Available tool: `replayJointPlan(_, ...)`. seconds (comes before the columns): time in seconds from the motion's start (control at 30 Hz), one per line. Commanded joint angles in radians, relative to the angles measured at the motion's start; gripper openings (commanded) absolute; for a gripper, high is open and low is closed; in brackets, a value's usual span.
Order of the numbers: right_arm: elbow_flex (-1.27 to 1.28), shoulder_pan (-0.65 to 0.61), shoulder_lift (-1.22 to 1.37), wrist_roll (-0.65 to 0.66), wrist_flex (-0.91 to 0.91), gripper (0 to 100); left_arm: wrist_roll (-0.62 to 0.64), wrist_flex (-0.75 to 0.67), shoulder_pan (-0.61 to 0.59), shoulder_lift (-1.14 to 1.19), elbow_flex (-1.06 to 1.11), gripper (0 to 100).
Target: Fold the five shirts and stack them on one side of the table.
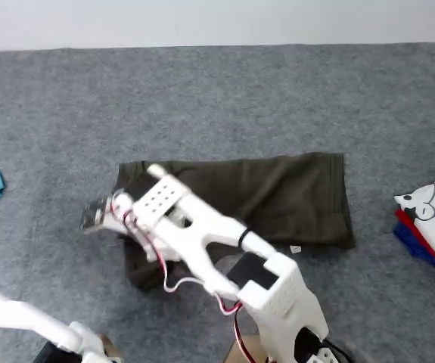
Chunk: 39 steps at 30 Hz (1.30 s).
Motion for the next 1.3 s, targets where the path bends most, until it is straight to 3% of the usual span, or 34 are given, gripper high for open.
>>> replayJointPlan(0.0, -0.118, 0.076, -0.004, 0.003, 0.010, 1.1, -0.006, 0.000, 0.002, -0.021, -0.005, 1)
replayJointPlan(0.53, -0.166, 0.231, -0.001, -0.040, -0.067, 1.2, -0.006, -0.034, 0.002, -0.021, 0.027, 1)
replayJointPlan(0.67, -0.167, 0.243, 0.033, -0.041, -0.084, 8.7, -0.006, -0.034, 0.002, -0.021, 0.027, 1)
replayJointPlan(0.77, -0.167, 0.269, 0.071, -0.123, -0.116, 15.1, -0.006, -0.034, 0.002, -0.021, 0.027, 1)
replayJointPlan(0.93, -0.173, 0.325, 0.101, -0.157, -0.143, 16.2, -0.006, -0.034, -0.002, -0.021, 0.027, 1)
replayJointPlan(1.17, -0.341, 0.320, 0.076, -0.155, 0.030, 16.0, -0.006, -0.035, 0.003, -0.021, 0.027, 1)
replayJointPlan(1.27, -0.448, 0.288, 0.062, -0.153, 0.145, 11.3, -0.006, -0.035, 0.003, -0.021, 0.027, 1)
